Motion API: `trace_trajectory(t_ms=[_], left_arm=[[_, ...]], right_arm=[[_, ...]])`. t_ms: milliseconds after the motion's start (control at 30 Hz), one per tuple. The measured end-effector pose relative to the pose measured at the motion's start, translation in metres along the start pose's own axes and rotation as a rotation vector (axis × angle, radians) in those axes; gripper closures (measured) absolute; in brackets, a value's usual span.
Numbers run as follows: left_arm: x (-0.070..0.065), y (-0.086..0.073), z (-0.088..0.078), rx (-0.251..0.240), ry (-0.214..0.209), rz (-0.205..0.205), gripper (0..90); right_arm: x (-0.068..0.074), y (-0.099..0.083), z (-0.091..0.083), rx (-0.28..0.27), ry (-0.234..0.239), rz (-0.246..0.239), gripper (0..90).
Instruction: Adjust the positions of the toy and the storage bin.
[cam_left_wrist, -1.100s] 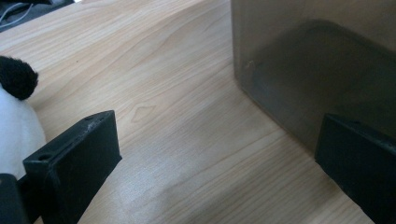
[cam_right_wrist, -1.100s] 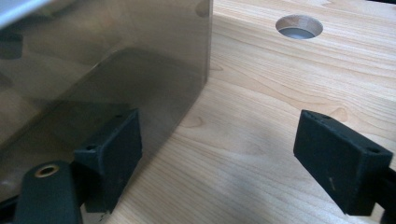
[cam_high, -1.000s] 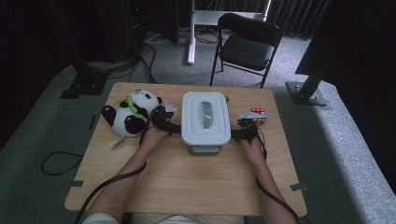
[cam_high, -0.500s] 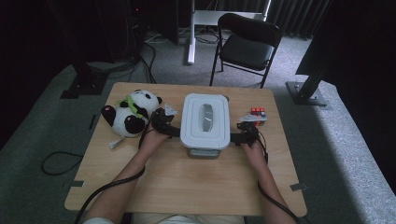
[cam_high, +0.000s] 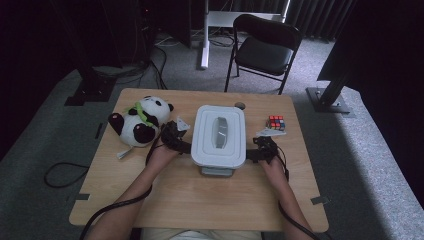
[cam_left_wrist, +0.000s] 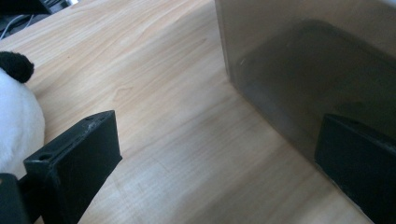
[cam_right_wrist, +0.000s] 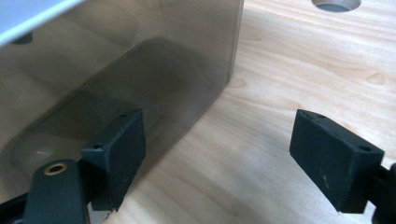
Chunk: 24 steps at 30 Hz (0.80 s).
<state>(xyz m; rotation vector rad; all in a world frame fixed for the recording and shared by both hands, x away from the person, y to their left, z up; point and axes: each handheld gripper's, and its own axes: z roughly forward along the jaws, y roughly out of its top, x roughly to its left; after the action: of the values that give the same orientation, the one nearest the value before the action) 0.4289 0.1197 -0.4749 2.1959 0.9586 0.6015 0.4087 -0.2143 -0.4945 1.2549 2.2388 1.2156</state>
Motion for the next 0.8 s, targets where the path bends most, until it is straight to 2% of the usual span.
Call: trace_trajectory(t_ms=[533, 633, 800], left_arm=[[-0.016, -0.013, -0.019, 0.005, -0.007, 0.032, 0.8], [-0.02, -0.016, -0.024, 0.007, -0.004, 0.045, 0.8], [-0.027, -0.02, -0.031, 0.004, -0.004, 0.059, 0.8]], right_arm=[[0.015, -0.015, -0.015, -0.001, 0.02, -0.018, 18.1], [0.02, -0.02, -0.02, 0.002, 0.041, -0.016, 18.1], [0.027, -0.024, -0.027, 0.007, 0.043, -0.04, 18.2]])
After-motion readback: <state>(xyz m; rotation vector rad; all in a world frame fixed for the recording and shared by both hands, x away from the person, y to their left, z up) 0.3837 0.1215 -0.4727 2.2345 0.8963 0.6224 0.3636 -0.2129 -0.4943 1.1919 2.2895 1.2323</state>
